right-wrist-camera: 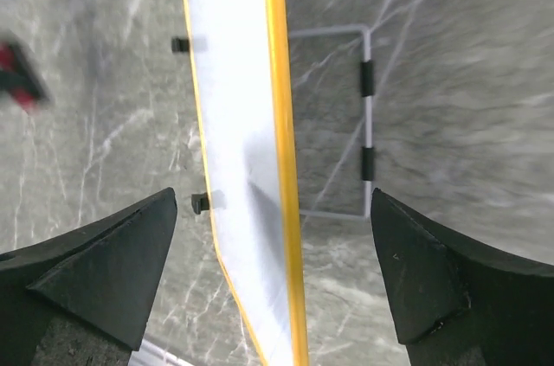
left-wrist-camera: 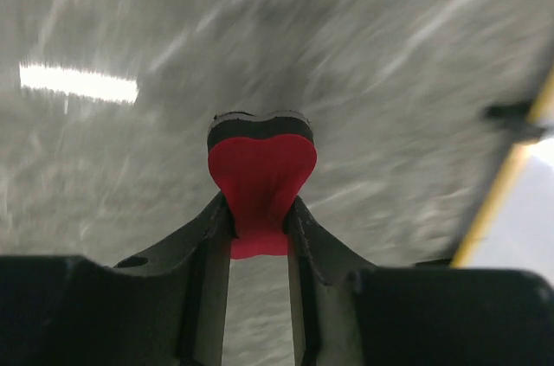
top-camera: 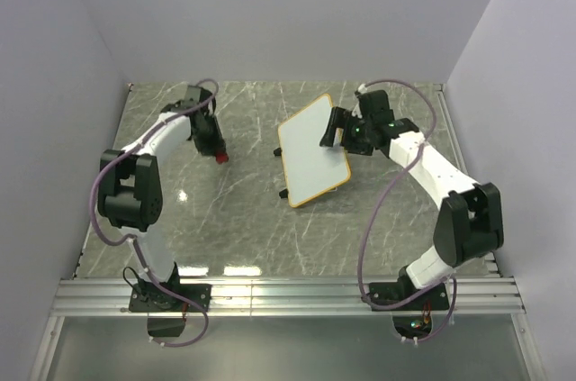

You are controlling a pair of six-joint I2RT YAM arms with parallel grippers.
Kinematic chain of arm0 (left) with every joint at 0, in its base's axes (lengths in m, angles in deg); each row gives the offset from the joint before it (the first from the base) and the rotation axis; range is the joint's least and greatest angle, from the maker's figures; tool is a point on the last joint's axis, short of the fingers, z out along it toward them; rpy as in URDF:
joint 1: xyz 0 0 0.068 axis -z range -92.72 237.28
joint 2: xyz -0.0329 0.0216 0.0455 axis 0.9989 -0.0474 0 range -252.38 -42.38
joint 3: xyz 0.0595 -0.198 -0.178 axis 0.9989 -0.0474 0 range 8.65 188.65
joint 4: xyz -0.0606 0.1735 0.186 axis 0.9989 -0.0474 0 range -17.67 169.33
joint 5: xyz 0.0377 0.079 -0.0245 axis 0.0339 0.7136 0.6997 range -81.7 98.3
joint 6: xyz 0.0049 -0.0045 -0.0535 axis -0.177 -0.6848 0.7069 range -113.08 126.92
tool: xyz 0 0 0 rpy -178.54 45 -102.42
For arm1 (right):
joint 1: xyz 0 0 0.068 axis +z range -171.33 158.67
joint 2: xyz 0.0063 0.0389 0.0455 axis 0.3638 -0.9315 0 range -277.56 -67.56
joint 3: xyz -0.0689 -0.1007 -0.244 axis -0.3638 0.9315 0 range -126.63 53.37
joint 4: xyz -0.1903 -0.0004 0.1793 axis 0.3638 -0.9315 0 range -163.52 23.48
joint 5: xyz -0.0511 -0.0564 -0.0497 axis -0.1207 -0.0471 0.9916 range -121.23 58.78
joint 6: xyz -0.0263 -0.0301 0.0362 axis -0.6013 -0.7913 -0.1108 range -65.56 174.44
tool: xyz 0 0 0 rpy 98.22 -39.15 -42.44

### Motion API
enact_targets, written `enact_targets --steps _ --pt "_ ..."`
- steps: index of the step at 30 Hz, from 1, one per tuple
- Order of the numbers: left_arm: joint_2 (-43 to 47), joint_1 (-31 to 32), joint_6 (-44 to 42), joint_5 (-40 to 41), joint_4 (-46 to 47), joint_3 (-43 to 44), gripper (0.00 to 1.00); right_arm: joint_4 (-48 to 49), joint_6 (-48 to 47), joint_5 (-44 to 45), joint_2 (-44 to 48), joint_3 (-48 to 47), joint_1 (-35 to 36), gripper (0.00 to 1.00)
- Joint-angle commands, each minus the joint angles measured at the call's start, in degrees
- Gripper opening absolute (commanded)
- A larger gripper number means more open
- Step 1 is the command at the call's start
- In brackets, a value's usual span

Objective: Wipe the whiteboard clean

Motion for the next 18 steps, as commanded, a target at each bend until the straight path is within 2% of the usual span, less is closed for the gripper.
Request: enact_targets --steps 1,3,4,5,6,7,8,10,11,14,18 --pt "4.7 1.2 -1.5 5.4 0.8 -8.5 0.01 -1.8 -2.0 6.1 6.9 -3.3 -1.1 1.00" --pt "6.1 1.2 -0.8 7.9 2.4 -13.7 0.08 -3.0 -2.2 7.1 8.9 -3.7 -1.0 1.00" --pt "7.5 1.2 -0.3 8.2 4.0 -15.4 0.21 -3.6 -2.4 7.3 11.3 -3.7 -1.0 1.00" --pt "8.2 1.2 0.7 8.3 4.8 -18.4 0.28 -4.0 -2.4 7.6 12.6 -3.5 -1.0 1.00" --pt "9.3 1.2 1.2 8.4 5.6 -19.7 0.44 -4.3 -2.4 7.7 15.3 -3.0 -1.0 1.00" --pt "9.8 1.2 2.5 8.3 6.1 -20.7 0.52 -4.9 -2.4 7.7 16.8 -2.5 -1.0 1.00" --pt "10.3 1.2 3.0 7.8 6.3 -22.2 0.67 -4.8 -2.2 7.6 20.0 -1.0 -1.1 1.00" --pt "12.0 1.2 4.4 7.9 5.7 -23.0 0.78 -3.7 -1.6 6.8 23.3 1.2 -1.1 1.00" --pt "12.7 1.2 4.6 8.1 5.6 -23.3 0.88 -3.5 -1.3 5.9 26.1 3.2 -1.2 1.00" --pt "15.8 1.6 6.5 8.7 3.2 -22.6 0.98 -4.3 -1.1 4.8 31.3 6.6 -1.1 1.00" --pt "23.0 2.8 10.3 10.1 -1.2 -20.3 0.99 -4.9 -0.4 1.2 37.5 10.2 -1.2 1.00"
